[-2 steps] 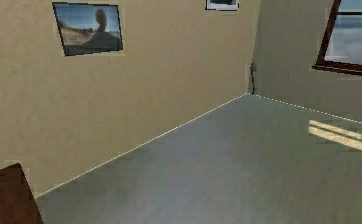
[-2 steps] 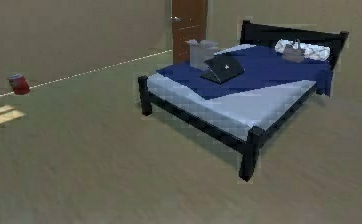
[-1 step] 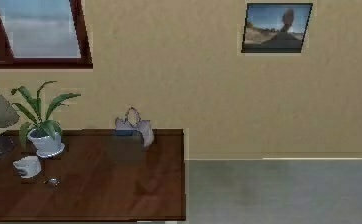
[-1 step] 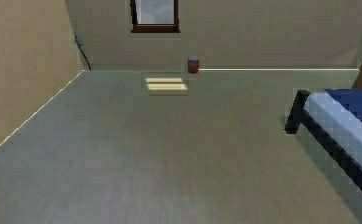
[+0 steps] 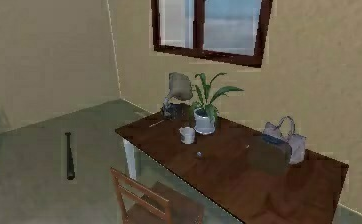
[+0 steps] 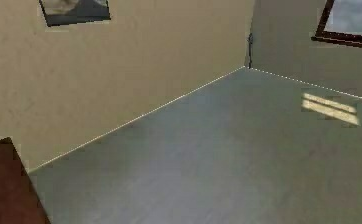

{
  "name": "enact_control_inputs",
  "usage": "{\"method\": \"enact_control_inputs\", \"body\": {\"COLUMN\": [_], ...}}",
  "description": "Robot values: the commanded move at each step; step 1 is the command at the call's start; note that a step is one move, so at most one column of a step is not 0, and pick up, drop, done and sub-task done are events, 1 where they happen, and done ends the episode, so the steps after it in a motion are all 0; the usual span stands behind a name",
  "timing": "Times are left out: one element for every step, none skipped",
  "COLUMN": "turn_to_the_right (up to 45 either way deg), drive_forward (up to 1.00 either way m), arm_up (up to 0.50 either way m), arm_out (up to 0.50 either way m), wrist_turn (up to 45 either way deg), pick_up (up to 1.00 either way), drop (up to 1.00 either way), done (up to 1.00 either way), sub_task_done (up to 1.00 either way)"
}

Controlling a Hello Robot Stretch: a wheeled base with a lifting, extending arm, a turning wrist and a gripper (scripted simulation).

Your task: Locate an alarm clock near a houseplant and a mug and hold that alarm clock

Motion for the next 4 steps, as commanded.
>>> {"method": "enact_control_inputs", "body": {"turn_to_the_right": [-45.0, -15.0, 45.0, 45.0], "drive_forward": [0.0, 0.0, 0.0, 0.0], "arm_up": [0.0, 0.0, 0.0, 0.0], "arm_out": [0.0, 0.0, 0.0, 0.0], "wrist_turn": [0.0, 0.0, 0.0, 0.0], "pick_up": [0.0, 0.0, 0.0, 0.0], "drop": [0.0, 0.0, 0.0, 0.0], "done": [0.0, 0.0, 0.0, 0.0], "sub_task_done": [0.0, 0.0, 0.0, 0.0]}}
